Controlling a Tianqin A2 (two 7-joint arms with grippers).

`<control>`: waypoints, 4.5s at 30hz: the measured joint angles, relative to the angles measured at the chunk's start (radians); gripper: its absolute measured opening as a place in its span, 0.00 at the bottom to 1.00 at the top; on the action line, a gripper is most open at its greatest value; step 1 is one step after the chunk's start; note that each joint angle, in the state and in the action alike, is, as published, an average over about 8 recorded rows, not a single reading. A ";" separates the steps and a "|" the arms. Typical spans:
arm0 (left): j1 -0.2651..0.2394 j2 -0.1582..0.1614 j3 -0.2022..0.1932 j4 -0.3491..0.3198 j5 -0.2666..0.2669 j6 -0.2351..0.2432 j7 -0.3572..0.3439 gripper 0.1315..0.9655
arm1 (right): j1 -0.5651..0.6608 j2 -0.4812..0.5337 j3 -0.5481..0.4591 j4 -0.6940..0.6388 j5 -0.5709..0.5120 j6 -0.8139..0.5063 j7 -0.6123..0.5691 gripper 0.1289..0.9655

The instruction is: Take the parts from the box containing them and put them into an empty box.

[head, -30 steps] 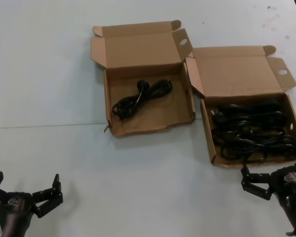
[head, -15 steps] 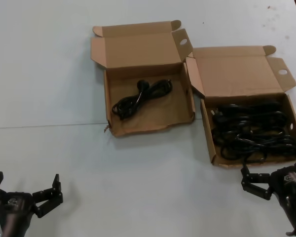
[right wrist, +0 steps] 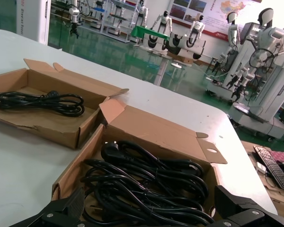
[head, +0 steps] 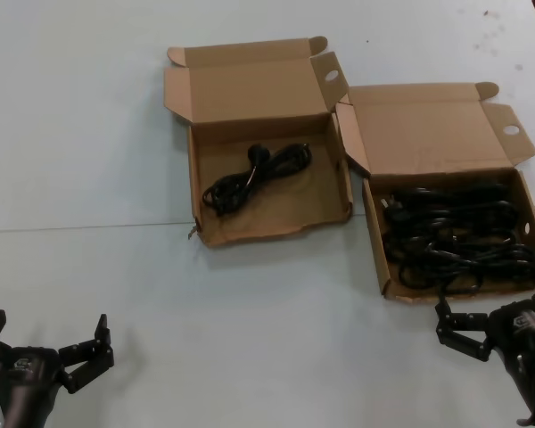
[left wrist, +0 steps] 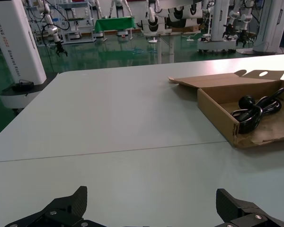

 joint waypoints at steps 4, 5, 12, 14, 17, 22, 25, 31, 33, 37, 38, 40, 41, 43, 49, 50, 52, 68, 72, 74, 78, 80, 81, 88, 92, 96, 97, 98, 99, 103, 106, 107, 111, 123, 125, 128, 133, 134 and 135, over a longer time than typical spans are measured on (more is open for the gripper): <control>0.000 0.000 0.000 0.000 0.000 0.000 0.000 1.00 | 0.000 0.000 0.000 0.000 0.000 0.000 0.000 1.00; 0.000 0.000 0.000 0.000 0.000 0.000 0.000 1.00 | 0.000 0.000 0.000 0.000 0.000 0.000 0.000 1.00; 0.000 0.000 0.000 0.000 0.000 0.000 0.000 1.00 | 0.000 0.000 0.000 0.000 0.000 0.000 0.000 1.00; 0.000 0.000 0.000 0.000 0.000 0.000 0.000 1.00 | 0.000 0.000 0.000 0.000 0.000 0.000 0.000 1.00; 0.000 0.000 0.000 0.000 0.000 0.000 0.000 1.00 | 0.000 0.000 0.000 0.000 0.000 0.000 0.000 1.00; 0.000 0.000 0.000 0.000 0.000 0.000 0.000 1.00 | 0.000 0.000 0.000 0.000 0.000 0.000 0.000 1.00; 0.000 0.000 0.000 0.000 0.000 0.000 0.000 1.00 | 0.000 0.000 0.000 0.000 0.000 0.000 0.000 1.00; 0.000 0.000 0.000 0.000 0.000 0.000 0.000 1.00 | 0.000 0.000 0.000 0.000 0.000 0.000 0.000 1.00; 0.000 0.000 0.000 0.000 0.000 0.000 0.000 1.00 | 0.000 0.000 0.000 0.000 0.000 0.000 0.000 1.00; 0.000 0.000 0.000 0.000 0.000 0.000 0.000 1.00 | 0.000 0.000 0.000 0.000 0.000 0.000 0.000 1.00; 0.000 0.000 0.000 0.000 0.000 0.000 0.000 1.00 | 0.000 0.000 0.000 0.000 0.000 0.000 0.000 1.00; 0.000 0.000 0.000 0.000 0.000 0.000 0.000 1.00 | 0.000 0.000 0.000 0.000 0.000 0.000 0.000 1.00; 0.000 0.000 0.000 0.000 0.000 0.000 0.000 1.00 | 0.000 0.000 0.000 0.000 0.000 0.000 0.000 1.00; 0.000 0.000 0.000 0.000 0.000 0.000 0.000 1.00 | 0.000 0.000 0.000 0.000 0.000 0.000 0.000 1.00; 0.000 0.000 0.000 0.000 0.000 0.000 0.000 1.00 | 0.000 0.000 0.000 0.000 0.000 0.000 0.000 1.00; 0.000 0.000 0.000 0.000 0.000 0.000 0.000 1.00 | 0.000 0.000 0.000 0.000 0.000 0.000 0.000 1.00; 0.000 0.000 0.000 0.000 0.000 0.000 0.000 1.00 | 0.000 0.000 0.000 0.000 0.000 0.000 0.000 1.00; 0.000 0.000 0.000 0.000 0.000 0.000 0.000 1.00 | 0.000 0.000 0.000 0.000 0.000 0.000 0.000 1.00; 0.000 0.000 0.000 0.000 0.000 0.000 0.000 1.00 | 0.000 0.000 0.000 0.000 0.000 0.000 0.000 1.00; 0.000 0.000 0.000 0.000 0.000 0.000 0.000 1.00 | 0.000 0.000 0.000 0.000 0.000 0.000 0.000 1.00; 0.000 0.000 0.000 0.000 0.000 0.000 0.000 1.00 | 0.000 0.000 0.000 0.000 0.000 0.000 0.000 1.00; 0.000 0.000 0.000 0.000 0.000 0.000 0.000 1.00 | 0.000 0.000 0.000 0.000 0.000 0.000 0.000 1.00; 0.000 0.000 0.000 0.000 0.000 0.000 0.000 1.00 | 0.000 0.000 0.000 0.000 0.000 0.000 0.000 1.00; 0.000 0.000 0.000 0.000 0.000 0.000 0.000 1.00 | 0.000 0.000 0.000 0.000 0.000 0.000 0.000 1.00; 0.000 0.000 0.000 0.000 0.000 0.000 0.000 1.00 | 0.000 0.000 0.000 0.000 0.000 0.000 0.000 1.00; 0.000 0.000 0.000 0.000 0.000 0.000 0.000 1.00 | 0.000 0.000 0.000 0.000 0.000 0.000 0.000 1.00; 0.000 0.000 0.000 0.000 0.000 0.000 0.000 1.00 | 0.000 0.000 0.000 0.000 0.000 0.000 0.000 1.00; 0.000 0.000 0.000 0.000 0.000 0.000 0.000 1.00 | 0.000 0.000 0.000 0.000 0.000 0.000 0.000 1.00; 0.000 0.000 0.000 0.000 0.000 0.000 0.000 1.00 | 0.000 0.000 0.000 0.000 0.000 0.000 0.000 1.00; 0.000 0.000 0.000 0.000 0.000 0.000 0.000 1.00 | 0.000 0.000 0.000 0.000 0.000 0.000 0.000 1.00; 0.000 0.000 0.000 0.000 0.000 0.000 0.000 1.00 | 0.000 0.000 0.000 0.000 0.000 0.000 0.000 1.00; 0.000 0.000 0.000 0.000 0.000 0.000 0.000 1.00 | 0.000 0.000 0.000 0.000 0.000 0.000 0.000 1.00; 0.000 0.000 0.000 0.000 0.000 0.000 0.000 1.00 | 0.000 0.000 0.000 0.000 0.000 0.000 0.000 1.00; 0.000 0.000 0.000 0.000 0.000 0.000 0.000 1.00 | 0.000 0.000 0.000 0.000 0.000 0.000 0.000 1.00; 0.000 0.000 0.000 0.000 0.000 0.000 0.000 1.00 | 0.000 0.000 0.000 0.000 0.000 0.000 0.000 1.00; 0.000 0.000 0.000 0.000 0.000 0.000 0.000 1.00 | 0.000 0.000 0.000 0.000 0.000 0.000 0.000 1.00; 0.000 0.000 0.000 0.000 0.000 0.000 0.000 1.00 | 0.000 0.000 0.000 0.000 0.000 0.000 0.000 1.00; 0.000 0.000 0.000 0.000 0.000 0.000 0.000 1.00 | 0.000 0.000 0.000 0.000 0.000 0.000 0.000 1.00; 0.000 0.000 0.000 0.000 0.000 0.000 0.000 1.00 | 0.000 0.000 0.000 0.000 0.000 0.000 0.000 1.00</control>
